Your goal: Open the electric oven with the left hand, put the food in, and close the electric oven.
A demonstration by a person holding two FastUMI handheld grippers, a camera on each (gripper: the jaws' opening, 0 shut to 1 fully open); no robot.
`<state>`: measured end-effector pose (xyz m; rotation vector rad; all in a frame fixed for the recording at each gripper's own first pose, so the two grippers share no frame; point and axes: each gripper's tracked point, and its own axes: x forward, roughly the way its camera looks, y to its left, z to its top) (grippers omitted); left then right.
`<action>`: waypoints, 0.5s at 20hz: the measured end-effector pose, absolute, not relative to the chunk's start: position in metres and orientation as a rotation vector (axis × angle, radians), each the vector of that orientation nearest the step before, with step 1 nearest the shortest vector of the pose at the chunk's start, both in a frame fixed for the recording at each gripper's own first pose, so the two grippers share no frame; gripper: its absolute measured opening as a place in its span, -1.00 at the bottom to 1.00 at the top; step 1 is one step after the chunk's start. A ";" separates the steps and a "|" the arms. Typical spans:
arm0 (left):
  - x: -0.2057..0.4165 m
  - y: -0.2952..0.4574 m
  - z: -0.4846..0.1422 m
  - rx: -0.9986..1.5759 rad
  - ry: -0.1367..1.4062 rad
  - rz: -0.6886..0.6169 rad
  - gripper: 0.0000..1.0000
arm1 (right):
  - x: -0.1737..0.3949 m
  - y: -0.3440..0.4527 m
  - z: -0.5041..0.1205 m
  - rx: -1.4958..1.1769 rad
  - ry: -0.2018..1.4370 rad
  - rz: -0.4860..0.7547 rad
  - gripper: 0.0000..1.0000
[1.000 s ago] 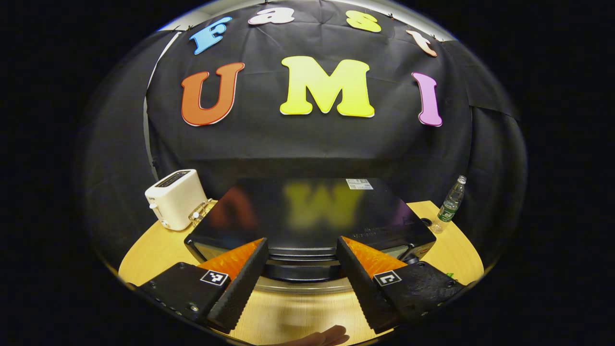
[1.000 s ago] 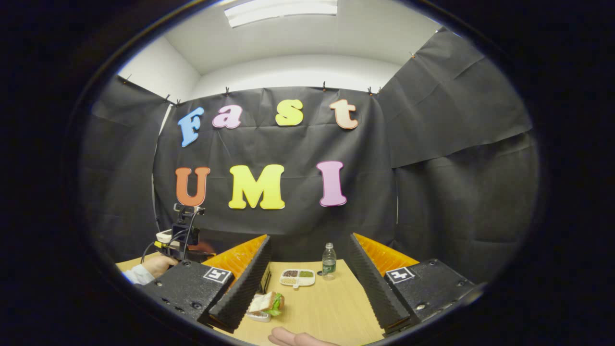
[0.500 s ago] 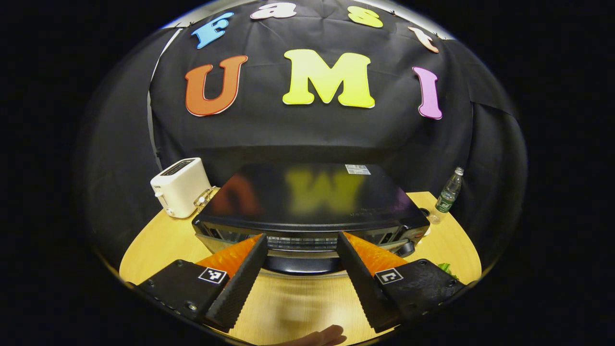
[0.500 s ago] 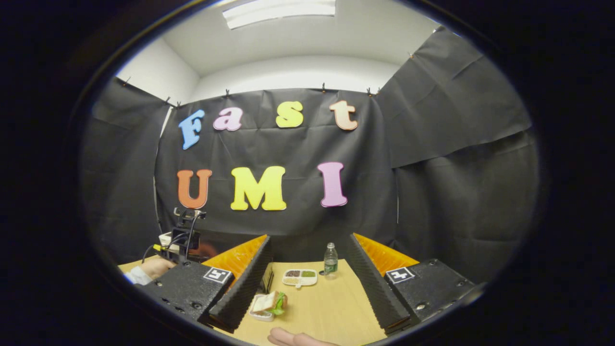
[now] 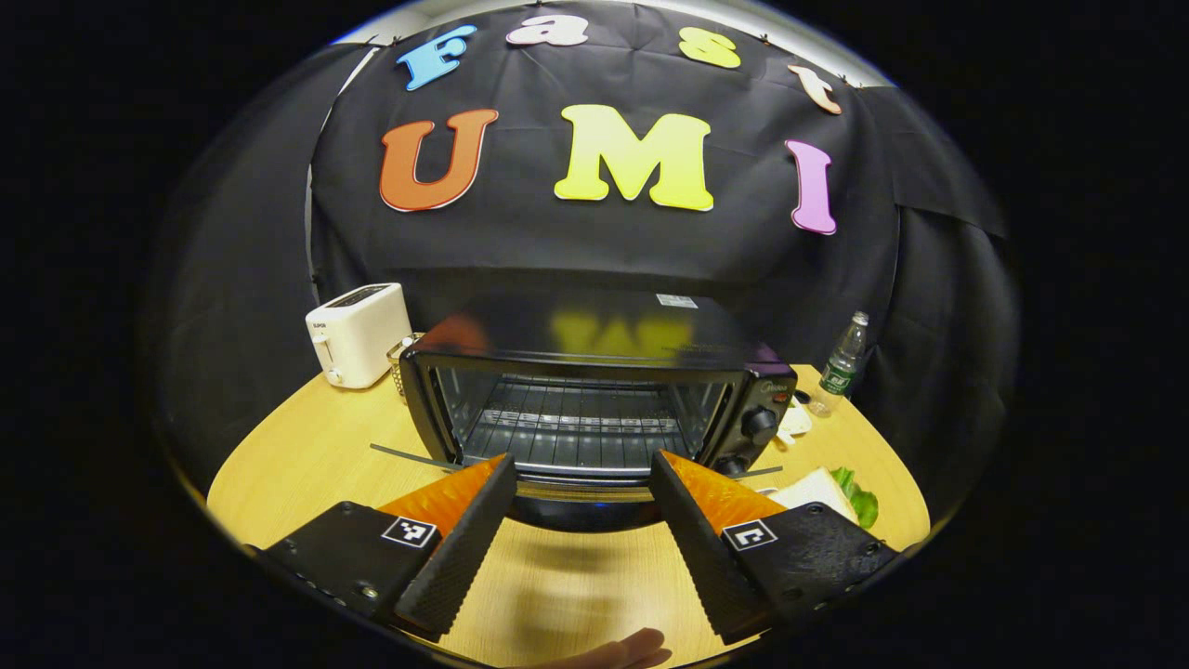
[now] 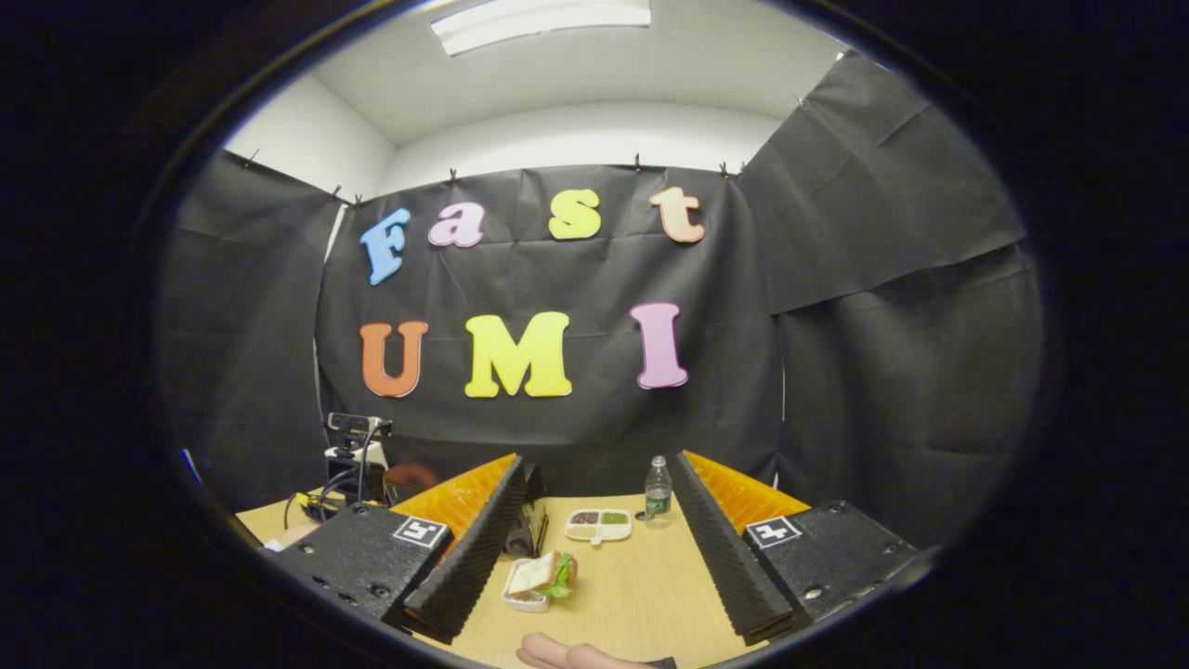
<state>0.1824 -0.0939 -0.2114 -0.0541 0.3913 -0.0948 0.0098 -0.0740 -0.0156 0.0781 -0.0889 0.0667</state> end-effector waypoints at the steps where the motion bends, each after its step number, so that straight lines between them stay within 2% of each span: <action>1: 0.178 -0.094 -0.218 -0.033 0.386 -0.093 0.93 | 0.009 -0.073 -0.017 0.086 -0.088 0.066 1.00; 6: 0.153 -0.105 -0.241 -0.028 0.411 -0.118 0.92 | 0.003 -0.063 -0.028 0.074 -0.061 0.077 1.00; 7: 0.153 -0.105 -0.244 -0.028 0.406 -0.118 1.00 | 0.002 -0.064 -0.029 0.070 -0.061 0.074 1.00; 10: 0.150 -0.102 -0.249 -0.019 0.386 -0.117 0.93 | 0.000 -0.062 -0.032 0.061 -0.057 0.068 1.00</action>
